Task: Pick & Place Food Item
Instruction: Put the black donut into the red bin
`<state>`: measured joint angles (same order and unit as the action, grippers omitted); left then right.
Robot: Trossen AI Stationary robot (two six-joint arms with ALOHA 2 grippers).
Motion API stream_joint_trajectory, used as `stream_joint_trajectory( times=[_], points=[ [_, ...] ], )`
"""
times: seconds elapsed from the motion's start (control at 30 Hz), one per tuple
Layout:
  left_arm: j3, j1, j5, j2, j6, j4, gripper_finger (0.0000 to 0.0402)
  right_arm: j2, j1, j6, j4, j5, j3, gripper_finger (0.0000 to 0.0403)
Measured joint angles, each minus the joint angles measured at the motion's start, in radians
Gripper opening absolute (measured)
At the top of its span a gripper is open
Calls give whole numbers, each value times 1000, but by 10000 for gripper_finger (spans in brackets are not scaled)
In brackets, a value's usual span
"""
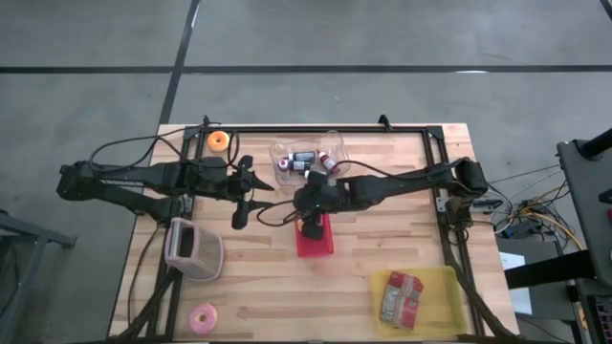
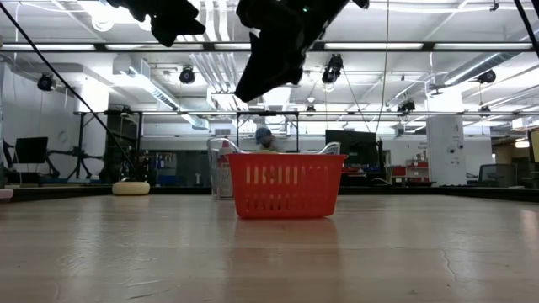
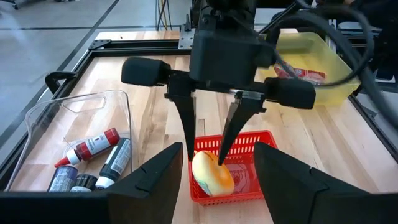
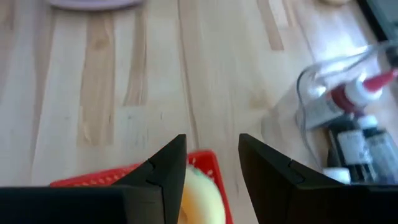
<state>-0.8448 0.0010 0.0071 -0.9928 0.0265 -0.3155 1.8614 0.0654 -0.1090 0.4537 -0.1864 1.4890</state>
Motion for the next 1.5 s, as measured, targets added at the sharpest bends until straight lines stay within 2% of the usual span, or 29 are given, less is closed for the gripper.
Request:
stream_joint_trajectory(
  times=[0.2, 0.53, 0.6, 0.83, 0.97, 1.2, 1.5],
  points=[
    [0, 0, 0, 0, 0, 0, 202, -87, -16, 54, -162, 0, -116, 133],
    [0, 0, 0, 0, 0, 0, 202, -331, -82, 138, -701, 7, -578, 130],
    [0, 0, 0, 0, 0, 0, 202, -388, -112, 149, -734, 51, -659, 130],
    [0, 0, 0, -1, 0, 0, 202, -577, -260, 87, -842, 334, -831, 130],
    [0, 0, 0, -3, 0, 0, 202, -609, -315, 84, -911, 405, -885, 130],
    [0, 0, 0, -5, 0, 0, 202, -612, -361, 82, -930, 405, -906, 130],
    [0, 0, 0, -6, 0, 0, 202, -610, -360, 83, -930, 404, -908, 130]
  ],
)
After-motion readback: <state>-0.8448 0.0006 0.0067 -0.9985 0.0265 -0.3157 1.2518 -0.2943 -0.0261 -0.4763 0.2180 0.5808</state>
